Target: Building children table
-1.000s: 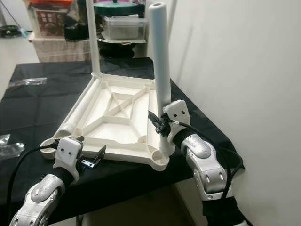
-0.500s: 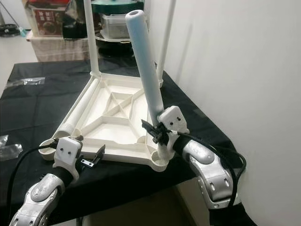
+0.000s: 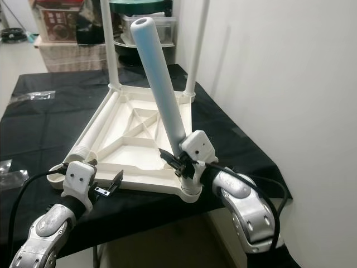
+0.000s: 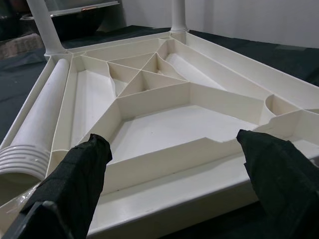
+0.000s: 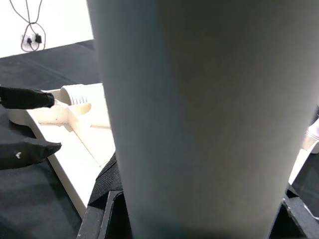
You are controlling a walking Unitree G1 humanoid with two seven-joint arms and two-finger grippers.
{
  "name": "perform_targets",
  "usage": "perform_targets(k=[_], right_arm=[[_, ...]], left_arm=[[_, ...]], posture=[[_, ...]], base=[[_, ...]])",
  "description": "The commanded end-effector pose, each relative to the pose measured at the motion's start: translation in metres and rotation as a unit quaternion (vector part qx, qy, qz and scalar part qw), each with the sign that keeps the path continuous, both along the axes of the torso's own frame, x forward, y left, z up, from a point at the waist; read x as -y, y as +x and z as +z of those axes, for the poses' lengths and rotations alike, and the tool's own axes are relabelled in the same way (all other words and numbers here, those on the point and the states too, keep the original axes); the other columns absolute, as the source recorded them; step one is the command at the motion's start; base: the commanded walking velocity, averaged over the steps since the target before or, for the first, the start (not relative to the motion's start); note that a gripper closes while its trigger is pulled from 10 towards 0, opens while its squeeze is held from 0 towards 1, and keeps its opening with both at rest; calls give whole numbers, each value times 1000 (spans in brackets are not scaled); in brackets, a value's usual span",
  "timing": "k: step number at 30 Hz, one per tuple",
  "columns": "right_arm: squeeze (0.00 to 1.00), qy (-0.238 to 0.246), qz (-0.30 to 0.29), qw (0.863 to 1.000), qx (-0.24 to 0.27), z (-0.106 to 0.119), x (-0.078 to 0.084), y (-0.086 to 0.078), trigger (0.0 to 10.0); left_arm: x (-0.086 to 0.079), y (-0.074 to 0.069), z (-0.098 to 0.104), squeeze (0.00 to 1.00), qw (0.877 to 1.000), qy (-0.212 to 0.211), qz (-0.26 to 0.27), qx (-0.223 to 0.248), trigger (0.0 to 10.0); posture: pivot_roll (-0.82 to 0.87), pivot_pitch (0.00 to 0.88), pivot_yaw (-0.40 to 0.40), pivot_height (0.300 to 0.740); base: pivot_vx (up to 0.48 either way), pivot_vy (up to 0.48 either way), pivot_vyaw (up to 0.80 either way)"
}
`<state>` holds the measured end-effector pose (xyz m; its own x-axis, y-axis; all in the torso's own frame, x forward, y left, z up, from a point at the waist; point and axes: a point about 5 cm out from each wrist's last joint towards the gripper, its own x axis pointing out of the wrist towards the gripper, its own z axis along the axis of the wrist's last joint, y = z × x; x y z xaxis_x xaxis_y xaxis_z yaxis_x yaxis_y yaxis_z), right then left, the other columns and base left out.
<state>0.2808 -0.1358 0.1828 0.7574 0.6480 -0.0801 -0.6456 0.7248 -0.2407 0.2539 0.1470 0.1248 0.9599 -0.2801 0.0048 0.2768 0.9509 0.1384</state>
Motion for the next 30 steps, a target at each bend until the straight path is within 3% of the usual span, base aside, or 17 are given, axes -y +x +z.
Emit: perform_targets(k=[1,2,3,4,5,6,8,21,30], right_arm=[[0,-7,-26,993,-112,-43,6,-1,10000],[0,29,-85,986,-139,-49,19,8,10000],[0,29,-85,986,-139,-49,19,8,10000],[0,65,-137,975,-163,-54,31,16,10000],[0,65,-137,975,-163,-54,31,16,10000],[0,93,-175,963,-181,-58,40,20,10000],[0,105,-190,957,-190,-60,44,20,10000],[0,92,-169,963,-190,-68,29,11,10000],[0,82,-165,966,-183,-66,28,14,10000]], left_arm=[[-1,-1,-3,0,1000,7,2,-4,10000],[-2,-1,-4,0,1000,5,6,-6,10000],[-2,-1,-4,0,1000,5,6,-6,10000],[-2,-2,-4,0,1000,3,9,-7,10000],[-2,-2,-4,0,1000,3,9,-7,10000],[-2,-2,-4,0,1000,2,10,-7,10000],[-2,-2,-4,0,1000,1,10,-8,10000],[-2,-1,-4,0,1000,3,7,-7,10000],[-2,-2,-4,0,1000,3,9,-7,10000]], posture=[[21,0,-70,740],[23,0,-74,740],[23,0,-74,740],[22,0,-74,740],[22,0,-74,740],[22,0,-74,740],[17,0,-68,740],[18,0,-64,740],[19,0,-65,740]], base=[[0,0,0],[0,0,0],[0,0,0],[0,0,0],[0,0,0],[0,0,0],[0,0,0],[0,0,0],[0,0,0]])
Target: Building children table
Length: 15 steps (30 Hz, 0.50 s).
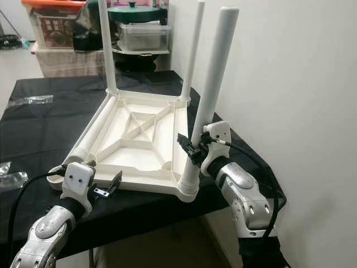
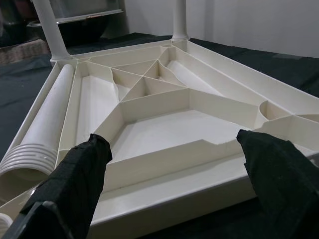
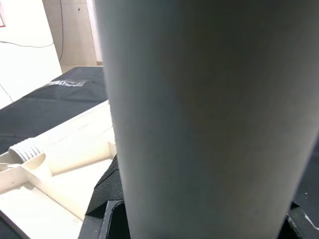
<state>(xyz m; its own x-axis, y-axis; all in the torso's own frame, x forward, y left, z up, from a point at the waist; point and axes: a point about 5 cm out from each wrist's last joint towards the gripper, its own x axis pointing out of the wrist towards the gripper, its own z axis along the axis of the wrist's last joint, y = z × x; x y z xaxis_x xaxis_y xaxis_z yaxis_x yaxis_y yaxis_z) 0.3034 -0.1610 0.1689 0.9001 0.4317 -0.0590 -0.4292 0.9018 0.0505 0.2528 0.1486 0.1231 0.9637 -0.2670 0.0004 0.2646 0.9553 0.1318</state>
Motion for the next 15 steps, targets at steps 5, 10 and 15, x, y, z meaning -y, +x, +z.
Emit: perform_targets(k=[5,10,15], right_arm=[[0,-26,-52,991,-117,-50,6,-3,10000],[0,-23,-59,991,-118,-53,-2,-5,10000],[0,-20,-72,990,-119,-55,-4,-4,10000]], left_arm=[[-1,-1,-2,0,1000,7,4,-4,10000],[-2,0,-2,0,1000,8,5,-3,10000],[-2,0,-2,0,1000,9,5,-3,10000]], posture=[[21,0,-63,740],[22,0,-62,740],[22,0,-61,740]], base=[[0,0,0],[0,0,0],[0,0,0]])
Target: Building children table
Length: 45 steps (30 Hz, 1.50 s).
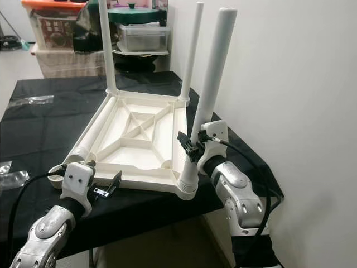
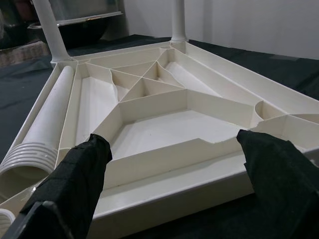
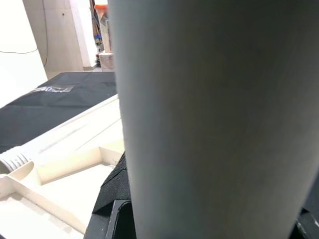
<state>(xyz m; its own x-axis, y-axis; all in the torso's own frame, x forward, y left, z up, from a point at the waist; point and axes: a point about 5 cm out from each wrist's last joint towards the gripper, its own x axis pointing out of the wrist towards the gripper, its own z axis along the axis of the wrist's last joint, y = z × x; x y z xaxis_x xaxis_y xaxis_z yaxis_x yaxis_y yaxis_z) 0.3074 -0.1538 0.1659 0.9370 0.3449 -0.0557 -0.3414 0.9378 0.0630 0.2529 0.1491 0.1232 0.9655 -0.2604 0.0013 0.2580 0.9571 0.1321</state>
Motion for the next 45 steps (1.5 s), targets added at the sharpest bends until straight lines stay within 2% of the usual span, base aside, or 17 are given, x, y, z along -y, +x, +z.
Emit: perform_targets(k=[1,45], right_arm=[[0,-21,-27,992,-119,-52,3,-8,10000],[0,-32,-40,994,-96,-41,10,2,10000]], left_arm=[[-2,0,-2,0,1000,10,2,-4,10000],[5,-4,-8,0,1000,7,-2,-10,10000]], posture=[[21,0,-61,740],[15,0,-74,740]], base=[[0,0,0],[0,0,0]])
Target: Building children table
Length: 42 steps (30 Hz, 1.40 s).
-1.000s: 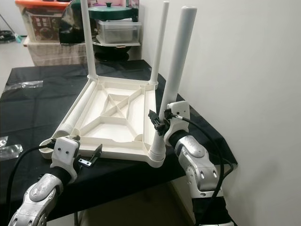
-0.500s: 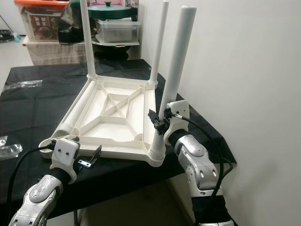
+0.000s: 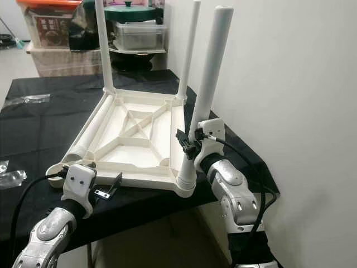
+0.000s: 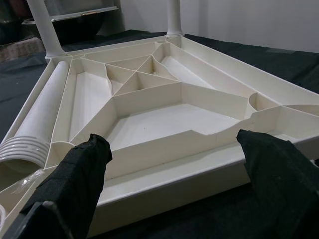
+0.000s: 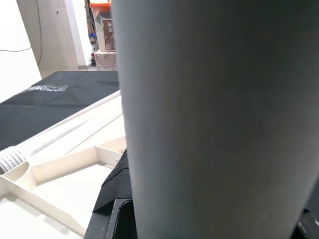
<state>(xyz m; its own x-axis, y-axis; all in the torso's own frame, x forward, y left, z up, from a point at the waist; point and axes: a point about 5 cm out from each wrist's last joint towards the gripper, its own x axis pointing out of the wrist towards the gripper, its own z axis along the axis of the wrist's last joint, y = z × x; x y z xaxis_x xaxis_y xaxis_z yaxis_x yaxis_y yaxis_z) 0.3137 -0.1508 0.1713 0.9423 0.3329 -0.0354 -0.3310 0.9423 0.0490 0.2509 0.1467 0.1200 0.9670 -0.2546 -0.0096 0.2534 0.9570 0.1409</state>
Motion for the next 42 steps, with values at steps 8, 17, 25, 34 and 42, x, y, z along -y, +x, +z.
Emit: perform_targets(k=[8,17,25,34,42], right_arm=[[0,-36,-103,987,-118,-50,20,2,10000],[0,-54,-237,957,-159,-62,35,11,10000],[0,-8,-305,929,-211,-71,27,16,10000],[0,18,-279,916,-287,-84,0,20,10000],[0,6,-296,915,-275,-80,2,23,10000]], left_arm=[[3,1,-2,0,1000,2,-3,0,10000],[2,-1,-3,0,1000,3,2,-1,10000],[0,1,-2,0,1000,6,4,1,10000],[1,2,-2,0,1000,9,0,2,10000],[2,2,-1,0,1000,10,-1,3,10000]], posture=[[19,0,-79,740],[35,0,-93,740],[42,0,-90,740],[39,0,-82,740],[42,0,-88,740]], base=[[0,0,0],[0,0,0],[0,0,0],[0,0,0],[0,0,0]])
